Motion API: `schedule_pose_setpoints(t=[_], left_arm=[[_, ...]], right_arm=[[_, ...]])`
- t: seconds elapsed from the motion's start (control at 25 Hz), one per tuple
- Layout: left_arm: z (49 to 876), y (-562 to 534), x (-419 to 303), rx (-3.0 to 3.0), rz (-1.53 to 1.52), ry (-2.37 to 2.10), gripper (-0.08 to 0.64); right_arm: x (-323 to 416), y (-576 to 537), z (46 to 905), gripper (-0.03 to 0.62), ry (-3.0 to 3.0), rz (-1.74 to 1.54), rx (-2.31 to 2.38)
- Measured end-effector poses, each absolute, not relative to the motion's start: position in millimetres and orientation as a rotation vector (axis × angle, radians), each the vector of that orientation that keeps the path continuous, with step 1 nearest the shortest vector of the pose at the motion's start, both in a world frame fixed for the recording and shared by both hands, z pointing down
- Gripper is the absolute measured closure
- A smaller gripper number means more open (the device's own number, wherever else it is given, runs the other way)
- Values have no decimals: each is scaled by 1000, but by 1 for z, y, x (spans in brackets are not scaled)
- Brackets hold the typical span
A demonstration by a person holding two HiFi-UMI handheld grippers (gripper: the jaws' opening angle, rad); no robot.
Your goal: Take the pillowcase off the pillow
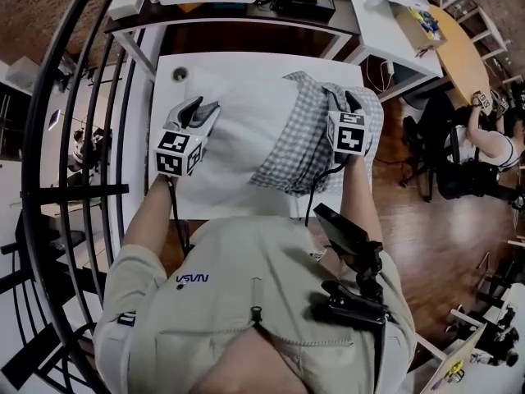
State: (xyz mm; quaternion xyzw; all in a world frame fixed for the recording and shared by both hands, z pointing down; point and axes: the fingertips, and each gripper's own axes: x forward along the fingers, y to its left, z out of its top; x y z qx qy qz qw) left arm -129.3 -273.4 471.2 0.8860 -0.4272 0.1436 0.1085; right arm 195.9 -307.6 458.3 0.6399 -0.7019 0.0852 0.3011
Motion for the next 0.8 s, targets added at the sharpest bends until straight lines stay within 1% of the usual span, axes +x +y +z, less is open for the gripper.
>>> schedule_pose_setpoints(t=[0.12,0.2,0.28,0.48,0.64,0.72,0.76,0.8], left_arm=[[447,-244,-127,2687,367,-1221,340],[448,-214,-120,2716,347,-1147,315],[462,-180,-110,2739,373,-1062,308],[512,-119,-99,2737,560,-904,276],[558,-105,-86,2740,762,-862,265],[583,-110,-83,2730,857,-895,283],[591,-114,-83,2735,907,-922,324],[597,-119,-83,2749,957,-945,380]], right_arm=[[167,-267,444,439,-1934,225,1738],[145,-229,450,439,-1955,256,1735],[123,-185,461,437,-1958,302,1721],[69,-101,494,417,-1942,419,1685],[45,-73,547,400,-1878,510,1604],[42,-78,574,400,-1830,498,1580],[42,-84,583,400,-1802,465,1576],[43,-90,589,416,-1776,425,1576]])
